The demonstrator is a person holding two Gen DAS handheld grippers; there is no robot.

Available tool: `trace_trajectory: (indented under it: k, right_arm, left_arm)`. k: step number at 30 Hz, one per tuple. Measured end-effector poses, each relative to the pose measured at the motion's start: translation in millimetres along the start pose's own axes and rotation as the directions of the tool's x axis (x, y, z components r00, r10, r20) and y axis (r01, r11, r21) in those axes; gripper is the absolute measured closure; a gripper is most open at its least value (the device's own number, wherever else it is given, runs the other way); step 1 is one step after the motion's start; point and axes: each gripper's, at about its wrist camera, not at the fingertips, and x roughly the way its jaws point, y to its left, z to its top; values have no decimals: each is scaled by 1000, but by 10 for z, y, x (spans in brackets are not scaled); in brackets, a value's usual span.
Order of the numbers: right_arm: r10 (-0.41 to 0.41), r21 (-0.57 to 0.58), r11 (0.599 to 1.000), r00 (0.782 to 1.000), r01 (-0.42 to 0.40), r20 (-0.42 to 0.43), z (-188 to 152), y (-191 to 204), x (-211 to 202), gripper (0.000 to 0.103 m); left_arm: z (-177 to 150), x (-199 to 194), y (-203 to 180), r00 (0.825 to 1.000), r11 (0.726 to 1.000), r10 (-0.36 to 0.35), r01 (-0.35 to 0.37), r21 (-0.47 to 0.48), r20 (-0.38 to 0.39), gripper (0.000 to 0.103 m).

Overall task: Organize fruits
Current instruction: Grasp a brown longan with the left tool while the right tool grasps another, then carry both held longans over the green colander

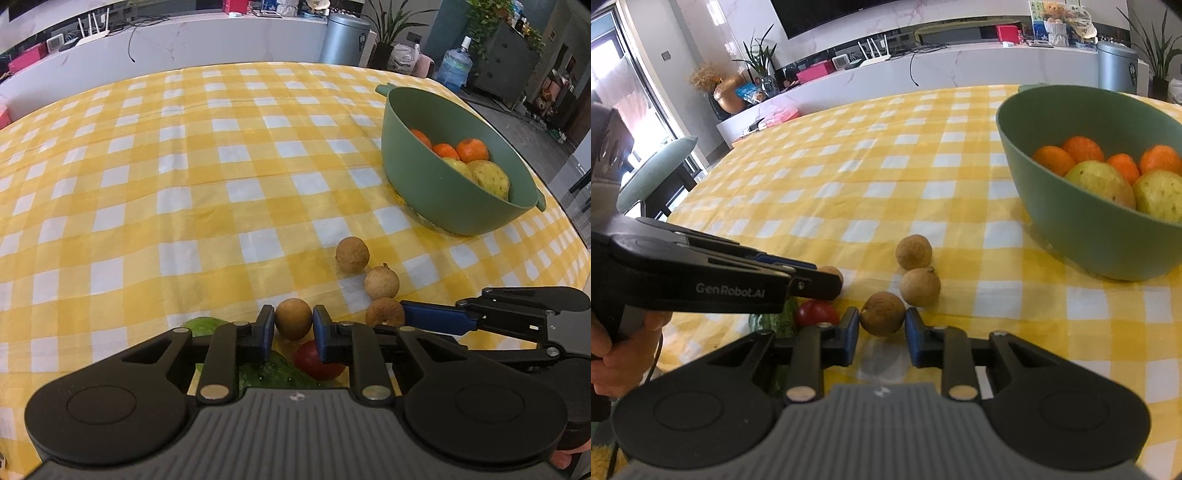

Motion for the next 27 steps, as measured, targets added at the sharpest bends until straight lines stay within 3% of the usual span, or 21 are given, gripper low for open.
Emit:
trace_trajectory:
  k: [13, 17, 22, 27]
  right_arm:
    - [-18, -18, 1000, 998, 20, 60, -25, 18, -183, 80]
    - [-58, -27, 998, 992, 61, 115, -33, 28, -332, 80]
    - [-146, -30, 987, 961, 157, 236, -17, -20, -666, 80]
    - [-232, -38, 964, 904, 263, 360, 77, -88, -1003, 80]
  left_arm:
    - [-21, -121, -105, 998, 999, 38, -38, -11, 52, 79]
    - [40, -227, -203, 991, 996, 89, -88, -14, 101, 79]
    - [187, -397, -429, 980, 998, 70, -68, -14, 188, 79]
    - [381, -420, -718, 975, 999, 22, -29, 30, 223, 79]
